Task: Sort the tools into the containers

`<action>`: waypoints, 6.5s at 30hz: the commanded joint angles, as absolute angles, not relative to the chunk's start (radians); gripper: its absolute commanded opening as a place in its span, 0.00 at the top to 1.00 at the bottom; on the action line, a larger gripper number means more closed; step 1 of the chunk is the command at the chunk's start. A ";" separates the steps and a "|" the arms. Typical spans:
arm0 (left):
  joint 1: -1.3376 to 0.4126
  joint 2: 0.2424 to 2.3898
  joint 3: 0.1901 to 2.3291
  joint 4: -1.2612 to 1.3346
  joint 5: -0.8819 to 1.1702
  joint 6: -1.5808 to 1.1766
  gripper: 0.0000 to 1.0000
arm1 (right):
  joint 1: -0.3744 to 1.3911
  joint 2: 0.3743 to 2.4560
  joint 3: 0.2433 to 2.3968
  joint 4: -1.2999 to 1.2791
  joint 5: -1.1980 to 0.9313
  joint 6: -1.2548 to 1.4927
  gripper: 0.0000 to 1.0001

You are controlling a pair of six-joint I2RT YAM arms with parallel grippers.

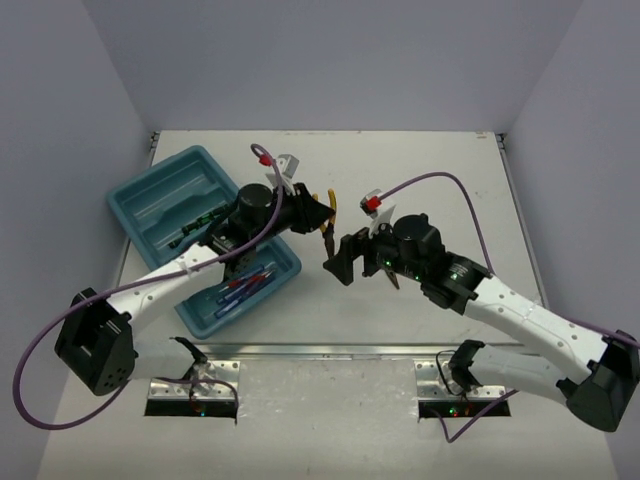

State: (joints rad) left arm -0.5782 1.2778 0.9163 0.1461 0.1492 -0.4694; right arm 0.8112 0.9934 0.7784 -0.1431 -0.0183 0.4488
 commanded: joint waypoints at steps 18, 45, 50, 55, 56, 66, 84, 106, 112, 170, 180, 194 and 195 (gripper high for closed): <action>0.075 1.733 1.244 0.373 -0.205 0.955 1.00 | 0.807 0.627 0.599 -0.412 0.180 0.436 0.01; 0.089 1.540 1.547 -0.034 -0.228 -0.144 0.00 | 0.731 0.993 0.789 -0.512 0.209 0.427 0.01; 0.100 1.336 1.511 -0.428 0.152 -0.414 0.00 | 0.586 1.207 0.893 -0.569 0.101 0.376 0.01; 0.037 0.924 1.016 -0.306 0.310 -0.490 0.00 | 0.499 1.472 0.976 -0.597 0.106 0.252 0.18; 0.019 0.854 0.955 -0.320 0.290 -0.473 0.00 | 0.491 1.523 0.988 -0.597 0.113 0.234 0.23; -0.021 0.666 0.721 -0.427 0.335 -0.354 0.00 | 0.404 1.763 1.056 -0.542 0.023 0.157 0.30; -0.026 0.672 0.673 -0.390 0.351 -0.367 0.00 | 0.407 1.890 1.021 -0.405 -0.004 0.178 0.72; -0.070 0.724 0.579 -0.175 0.507 -0.565 0.00 | 0.467 1.437 0.757 -0.227 -0.085 0.284 1.00; -0.080 0.734 0.580 -0.158 0.509 -0.578 0.00 | 0.469 1.482 0.773 -0.282 -0.083 0.292 1.00; -0.090 0.721 0.580 -0.199 0.618 -0.564 0.00 | 0.536 1.799 1.078 -0.474 0.068 0.439 1.00; -0.236 0.625 0.434 0.145 0.571 -0.772 0.00 | 0.516 1.409 0.946 -0.332 -0.029 0.651 1.00; -0.651 1.127 0.665 0.329 0.143 -0.724 0.11 | 0.644 1.223 0.986 -0.299 -0.060 0.803 1.00; -0.656 1.146 0.673 0.331 0.139 -0.721 0.13 | 0.648 1.219 0.984 -0.295 -0.064 0.803 1.00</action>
State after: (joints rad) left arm -0.6175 1.0882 0.5885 0.2359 0.2522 -0.7441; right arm 0.6354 1.2662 0.9337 -0.3456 -0.0371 0.7536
